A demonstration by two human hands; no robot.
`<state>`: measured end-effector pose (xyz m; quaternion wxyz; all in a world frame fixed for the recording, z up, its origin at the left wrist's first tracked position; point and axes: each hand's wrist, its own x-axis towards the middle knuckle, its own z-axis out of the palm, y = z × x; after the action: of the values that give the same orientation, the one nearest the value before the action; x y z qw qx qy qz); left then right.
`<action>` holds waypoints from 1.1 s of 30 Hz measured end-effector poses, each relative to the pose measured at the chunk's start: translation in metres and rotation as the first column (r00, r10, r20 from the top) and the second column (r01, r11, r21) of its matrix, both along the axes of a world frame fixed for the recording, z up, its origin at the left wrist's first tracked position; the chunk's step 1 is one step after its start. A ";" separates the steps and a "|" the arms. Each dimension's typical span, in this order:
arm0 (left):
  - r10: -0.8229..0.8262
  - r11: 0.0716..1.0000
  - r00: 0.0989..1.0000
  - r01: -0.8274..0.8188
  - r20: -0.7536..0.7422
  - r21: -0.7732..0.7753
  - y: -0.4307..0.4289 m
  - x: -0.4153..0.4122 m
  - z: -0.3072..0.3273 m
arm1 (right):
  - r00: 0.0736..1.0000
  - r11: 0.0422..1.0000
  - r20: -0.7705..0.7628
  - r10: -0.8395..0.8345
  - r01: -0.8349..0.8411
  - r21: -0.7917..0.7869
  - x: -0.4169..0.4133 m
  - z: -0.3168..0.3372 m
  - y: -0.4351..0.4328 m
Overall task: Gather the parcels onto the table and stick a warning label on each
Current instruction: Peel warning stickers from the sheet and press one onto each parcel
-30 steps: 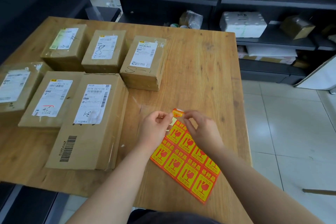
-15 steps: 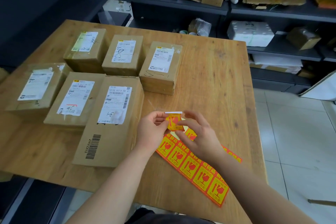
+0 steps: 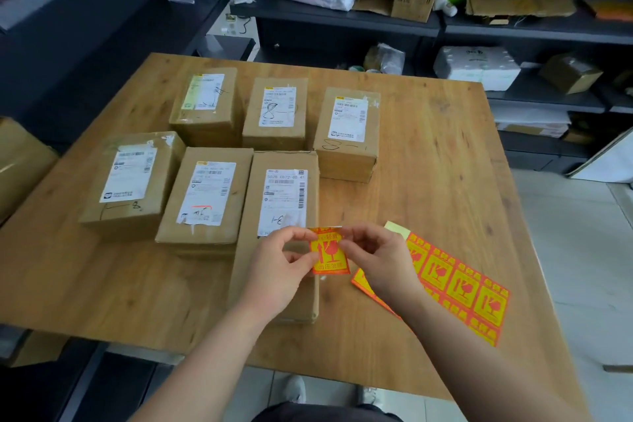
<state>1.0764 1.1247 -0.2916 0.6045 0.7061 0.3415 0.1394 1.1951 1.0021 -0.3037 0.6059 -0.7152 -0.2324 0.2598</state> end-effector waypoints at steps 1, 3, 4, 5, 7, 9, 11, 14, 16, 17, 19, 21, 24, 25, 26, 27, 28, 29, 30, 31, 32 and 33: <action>-0.005 1.000 1.000 0.006 -0.018 0.025 0.005 -0.006 -0.001 | 1.000 1.000 -0.012 -0.003 0.003 0.009 -0.007 -0.001 0.005; -0.020 0.997 0.999 0.023 -0.046 0.071 0.014 -0.015 -0.002 | 1.000 1.000 -0.015 -0.021 0.021 0.012 -0.021 -0.004 0.013; -0.025 0.995 0.998 0.031 -0.058 0.099 0.017 -0.018 -0.002 | 0.999 1.000 -0.014 -0.030 0.030 0.010 -0.026 -0.005 0.018; -0.027 0.988 0.996 0.039 -0.080 0.153 0.021 -0.021 -0.001 | 0.999 0.999 -0.016 -0.036 0.036 0.010 -0.032 -0.007 0.022; -0.019 0.941 0.988 0.070 -0.156 0.330 0.028 -0.025 0.001 | 0.998 0.998 -0.034 -0.053 0.054 0.012 -0.040 -0.011 0.029; -0.004 0.884 0.980 0.096 -0.198 0.457 0.035 -0.027 0.005 | 0.995 0.997 -0.050 -0.081 0.082 0.011 -0.045 -0.012 0.034; -0.014 0.886 0.983 0.098 -0.185 0.454 0.041 -0.026 0.005 | 0.993 0.995 -0.060 -0.103 0.104 0.005 -0.046 -0.012 0.038; -0.075 0.926 0.992 0.109 -0.107 0.362 0.046 -0.020 0.001 | 0.993 0.993 -0.052 -0.106 0.103 -0.050 -0.042 -0.013 0.042; -0.101 0.924 0.991 0.127 -0.090 0.360 0.048 -0.016 -0.002 | 0.993 0.991 -0.040 -0.106 0.103 -0.080 -0.040 -0.014 0.043; -0.110 0.915 0.989 0.140 -0.100 0.379 0.049 -0.015 -0.004 | 0.994 0.990 -0.031 -0.107 0.104 -0.096 -0.039 -0.014 0.044; -0.123 0.885 0.985 0.164 -0.121 0.437 0.051 -0.014 -0.007 | 0.994 0.986 -0.012 -0.112 0.110 -0.124 -0.037 -0.014 0.046; -0.131 0.862 0.984 0.174 -0.123 0.476 0.053 -0.013 -0.009 | 0.993 0.983 0.009 -0.122 0.122 -0.140 -0.034 -0.015 0.049; -0.132 0.841 0.982 0.184 -0.137 0.508 0.055 -0.011 -0.012 | 0.991 0.977 0.039 -0.130 0.135 -0.166 -0.029 -0.017 0.052; -0.131 0.838 0.981 0.188 -0.146 0.512 0.056 -0.010 -0.012 | 0.991 0.975 0.049 -0.128 0.135 -0.177 -0.029 -0.017 0.052; -0.130 0.838 0.980 0.190 -0.151 0.512 0.056 -0.010 -0.013 | 0.990 0.973 0.061 -0.125 0.134 -0.189 -0.028 -0.017 0.052; -0.130 0.840 0.980 0.190 -0.151 0.509 0.057 -0.009 -0.013 | 0.990 0.969 0.079 -0.120 0.134 -0.205 -0.027 -0.018 0.052; -0.131 0.844 0.980 0.188 -0.146 0.503 0.057 -0.008 -0.014 | 0.988 0.965 0.105 -0.112 0.134 -0.227 -0.026 -0.018 0.053; -0.134 0.849 0.981 0.188 -0.142 0.494 0.058 -0.007 -0.014 | 0.985 0.959 0.136 -0.103 0.134 -0.248 -0.025 -0.018 0.053; -0.137 0.855 0.980 0.190 -0.142 0.483 0.059 -0.007 -0.014 | 0.983 0.955 0.159 -0.095 0.135 -0.262 -0.025 -0.017 0.053; -0.141 0.859 0.979 0.194 -0.145 0.474 0.059 -0.006 -0.014 | 0.981 0.953 0.173 -0.091 0.136 -0.270 -0.025 -0.017 0.054; -0.145 0.861 0.978 0.200 -0.151 0.468 0.060 -0.006 -0.014 | 0.979 0.951 0.182 -0.087 0.136 -0.279 -0.025 -0.016 0.054; -0.148 0.859 0.976 0.207 -0.159 0.468 0.061 -0.005 -0.014 | 0.978 0.947 0.189 -0.082 0.136 -0.290 -0.025 -0.016 0.054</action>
<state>1.0709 1.1854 -0.3057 0.3987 0.8696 0.2645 0.1219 1.1705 1.0561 -0.3195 0.4804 -0.8310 -0.2024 0.1945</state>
